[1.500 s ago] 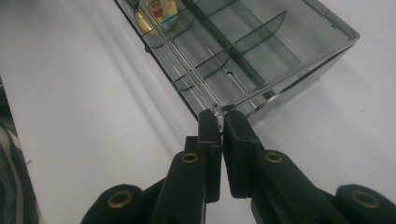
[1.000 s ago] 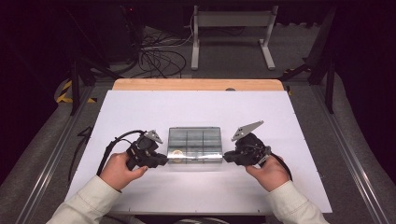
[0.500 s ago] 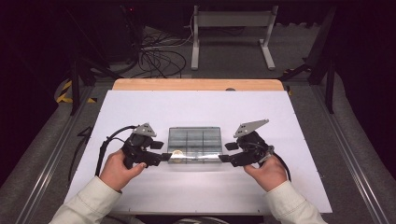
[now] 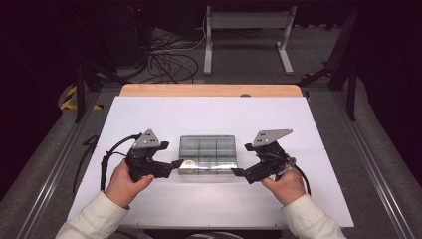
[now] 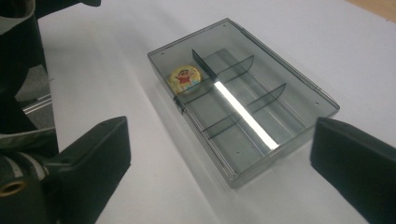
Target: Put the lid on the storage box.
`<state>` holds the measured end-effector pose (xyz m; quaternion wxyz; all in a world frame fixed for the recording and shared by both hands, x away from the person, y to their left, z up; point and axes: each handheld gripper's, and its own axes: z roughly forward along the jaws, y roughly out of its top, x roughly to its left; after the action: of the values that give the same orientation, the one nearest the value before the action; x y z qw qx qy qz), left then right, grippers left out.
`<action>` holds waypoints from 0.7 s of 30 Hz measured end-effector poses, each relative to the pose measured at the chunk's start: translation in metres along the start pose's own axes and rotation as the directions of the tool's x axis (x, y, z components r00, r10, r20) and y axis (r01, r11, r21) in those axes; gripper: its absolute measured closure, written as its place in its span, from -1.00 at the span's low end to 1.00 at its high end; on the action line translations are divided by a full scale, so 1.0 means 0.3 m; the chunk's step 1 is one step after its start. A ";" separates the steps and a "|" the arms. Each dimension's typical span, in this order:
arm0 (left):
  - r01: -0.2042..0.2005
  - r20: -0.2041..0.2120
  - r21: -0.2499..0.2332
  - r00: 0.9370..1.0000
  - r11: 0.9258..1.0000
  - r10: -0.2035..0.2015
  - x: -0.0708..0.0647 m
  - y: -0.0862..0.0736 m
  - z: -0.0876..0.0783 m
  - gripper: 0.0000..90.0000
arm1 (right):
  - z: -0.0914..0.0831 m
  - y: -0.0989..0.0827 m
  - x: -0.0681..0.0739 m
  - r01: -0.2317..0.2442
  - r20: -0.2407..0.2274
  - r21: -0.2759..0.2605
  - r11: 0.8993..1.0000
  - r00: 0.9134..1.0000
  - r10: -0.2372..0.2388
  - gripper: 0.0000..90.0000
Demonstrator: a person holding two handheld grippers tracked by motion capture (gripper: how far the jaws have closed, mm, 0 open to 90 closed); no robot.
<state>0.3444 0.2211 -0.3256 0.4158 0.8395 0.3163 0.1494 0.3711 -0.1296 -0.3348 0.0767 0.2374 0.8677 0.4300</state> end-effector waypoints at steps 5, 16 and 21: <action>-0.027 -0.037 -0.068 0.999 0.997 0.024 -0.002 -0.011 -0.025 -0.60 | -0.011 -0.001 0.002 0.012 0.003 -0.048 0.999 1.000 -0.011 -1.00; -0.043 -0.115 -0.202 0.993 0.978 0.020 0.009 -0.079 -0.075 -0.65 | -0.041 -0.052 0.003 0.042 0.030 -0.185 0.982 0.999 -0.037 -1.00; -0.058 -0.143 -0.241 0.989 0.969 0.023 0.015 -0.118 -0.084 -0.66 | -0.052 -0.094 -0.008 0.034 0.060 -0.210 0.977 0.998 -0.021 -1.00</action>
<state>0.3205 0.2553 -0.3383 0.4896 0.7758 0.3066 0.2539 0.3583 -0.1564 -0.3475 0.1325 0.2282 0.8177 0.5116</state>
